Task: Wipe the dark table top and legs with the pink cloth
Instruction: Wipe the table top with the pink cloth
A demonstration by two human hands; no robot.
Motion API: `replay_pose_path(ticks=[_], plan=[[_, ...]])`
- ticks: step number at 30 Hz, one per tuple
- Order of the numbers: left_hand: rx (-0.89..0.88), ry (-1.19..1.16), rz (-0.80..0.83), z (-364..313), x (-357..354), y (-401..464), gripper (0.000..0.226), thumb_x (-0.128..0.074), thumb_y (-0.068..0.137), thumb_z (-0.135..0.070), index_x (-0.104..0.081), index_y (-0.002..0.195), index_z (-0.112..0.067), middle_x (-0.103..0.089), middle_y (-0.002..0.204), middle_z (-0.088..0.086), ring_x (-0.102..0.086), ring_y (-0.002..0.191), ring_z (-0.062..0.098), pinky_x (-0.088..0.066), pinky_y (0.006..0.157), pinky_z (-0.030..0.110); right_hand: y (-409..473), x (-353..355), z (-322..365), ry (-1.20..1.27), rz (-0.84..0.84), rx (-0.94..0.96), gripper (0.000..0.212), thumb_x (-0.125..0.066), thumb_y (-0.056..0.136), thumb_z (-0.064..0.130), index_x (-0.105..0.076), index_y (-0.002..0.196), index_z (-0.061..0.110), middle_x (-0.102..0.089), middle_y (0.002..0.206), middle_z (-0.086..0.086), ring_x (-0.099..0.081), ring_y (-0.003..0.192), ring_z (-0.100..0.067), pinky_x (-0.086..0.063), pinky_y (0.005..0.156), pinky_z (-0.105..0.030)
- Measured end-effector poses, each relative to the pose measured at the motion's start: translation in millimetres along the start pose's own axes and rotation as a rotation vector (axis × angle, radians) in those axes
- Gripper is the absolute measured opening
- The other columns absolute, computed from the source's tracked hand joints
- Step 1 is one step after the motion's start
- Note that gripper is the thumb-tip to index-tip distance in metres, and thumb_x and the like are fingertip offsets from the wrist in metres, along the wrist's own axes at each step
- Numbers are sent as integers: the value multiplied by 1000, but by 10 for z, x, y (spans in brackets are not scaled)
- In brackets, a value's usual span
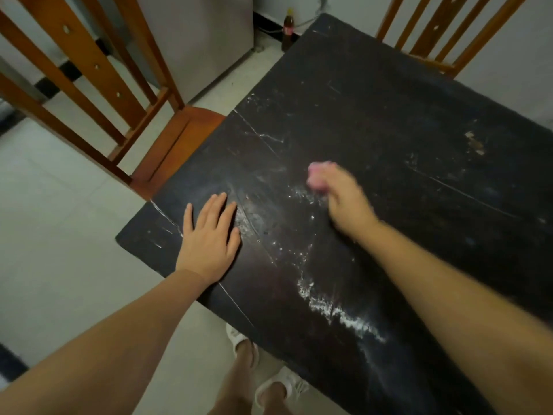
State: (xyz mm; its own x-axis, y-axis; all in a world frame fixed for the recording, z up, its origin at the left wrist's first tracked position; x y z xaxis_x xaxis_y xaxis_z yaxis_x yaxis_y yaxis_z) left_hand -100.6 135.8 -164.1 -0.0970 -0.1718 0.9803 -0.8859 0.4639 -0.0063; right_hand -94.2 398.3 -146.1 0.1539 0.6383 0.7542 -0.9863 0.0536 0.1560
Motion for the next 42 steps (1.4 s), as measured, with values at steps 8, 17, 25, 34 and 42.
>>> replay_pose_path(ticks=[8, 17, 25, 34, 42], plan=[[-11, 43, 31, 15, -7, 21, 54, -26, 90, -37, -47, 132, -10, -43, 142, 10, -31, 134, 23, -9, 110, 50, -940, -16, 631, 252, 412, 116, 38, -39, 93, 11, -62, 123, 8, -53, 137, 0, -38, 134, -4, -24, 116, -28], [-26, 48, 5, 29, -35, 14, 53, -28, 91, -37, -44, 134, -10, -42, 142, 10, -30, 135, 22, -12, 109, 51, 934, -216, 232, -40, 36, -18, 28, -44, 89, -1, -68, 101, -6, -65, 110, -24, -59, 105, -33, -43, 97, -28], [-10, -1, 26, 38, -20, 16, 54, -27, 91, -36, -39, 136, -9, -42, 143, 12, -33, 133, 22, -15, 107, 53, -743, -299, 862, 148, 659, 285, 45, -33, 91, 18, -55, 130, 20, -42, 145, 6, -26, 140, 0, -22, 117, -24], [-15, 11, 39, 39, -31, 14, 53, -26, 92, -37, -41, 136, -12, -42, 143, 10, -34, 135, 23, -16, 106, 53, 1778, -246, 83, -71, 64, -106, 33, -43, 94, -1, -61, 121, 3, -55, 133, -15, -49, 122, -16, -22, 101, -4], [89, -297, -64, 142, 82, -16, 51, -28, 93, -31, -24, 141, -12, -33, 147, 9, -20, 138, 15, -9, 113, 45, 40, -639, 798, 22, 519, 335, 48, -34, 89, 11, -54, 132, 9, -47, 142, -3, -32, 138, -12, -15, 118, -24]])
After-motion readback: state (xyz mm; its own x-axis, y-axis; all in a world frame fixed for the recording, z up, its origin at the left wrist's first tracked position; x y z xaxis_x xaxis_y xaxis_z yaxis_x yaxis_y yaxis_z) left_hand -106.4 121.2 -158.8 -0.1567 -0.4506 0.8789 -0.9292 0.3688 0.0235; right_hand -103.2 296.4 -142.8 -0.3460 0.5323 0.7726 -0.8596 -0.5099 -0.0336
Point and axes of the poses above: each hand's wrist, its own y-axis towards the middle knuckle, its own x-axis out of the back of the hand, z = x × y, the point moved 2 cm from there along y, towards the middle knuckle
